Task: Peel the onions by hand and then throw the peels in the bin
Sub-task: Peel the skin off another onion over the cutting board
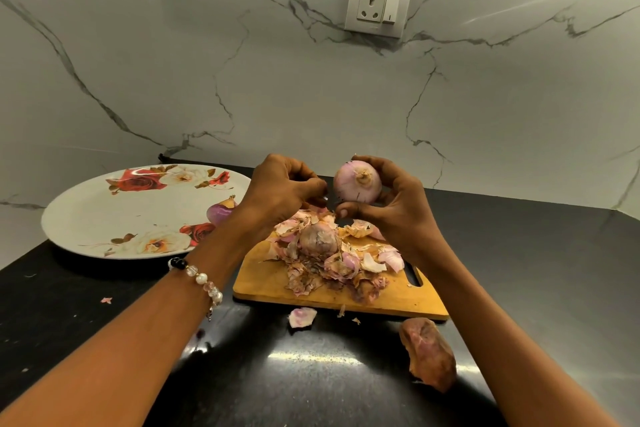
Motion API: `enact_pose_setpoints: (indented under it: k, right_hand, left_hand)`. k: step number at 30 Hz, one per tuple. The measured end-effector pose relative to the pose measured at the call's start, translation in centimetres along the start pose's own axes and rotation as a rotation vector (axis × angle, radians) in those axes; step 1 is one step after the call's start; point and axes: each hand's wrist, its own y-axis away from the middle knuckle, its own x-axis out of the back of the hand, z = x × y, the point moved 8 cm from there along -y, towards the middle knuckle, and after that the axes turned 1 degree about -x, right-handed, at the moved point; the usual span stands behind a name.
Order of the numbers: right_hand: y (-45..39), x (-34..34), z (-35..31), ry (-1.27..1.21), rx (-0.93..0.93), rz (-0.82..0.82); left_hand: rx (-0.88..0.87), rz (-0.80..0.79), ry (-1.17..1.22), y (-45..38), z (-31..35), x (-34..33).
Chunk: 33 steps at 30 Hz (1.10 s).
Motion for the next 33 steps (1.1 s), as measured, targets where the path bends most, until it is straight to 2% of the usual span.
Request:
enact_pose_setpoints:
  k: [6,14,26,29,33]
  right_hand:
    - [0.1,-0.4,0.2,-0.173,-0.07,-0.082]
    - [0.1,-1.1,1.1,0.011,-0.062,-0.16]
    - [0.2,-1.0,1.1,0.055,-0.054,-0.157]
    - [0.1,-0.8,1.2,0.022,-0.063,-0.157]
    - [0.1,-0.7,1.1,-0.048,-0.073,-0.15]
  left_hand:
    - [-0.012,-0.068,0.107,0.1,0.9,-0.3]
    - [-0.09,-0.179,-0.029,0.5,1.8,-1.2]
    - [-0.185,-0.153,-0.152,0.5,2.0,-1.1]
    - [-0.217,-0.097,-0.183,0.5,2.1,-1.0]
    - [-0.121,-0.046,-0.028,0.2,1.4,-0.3]
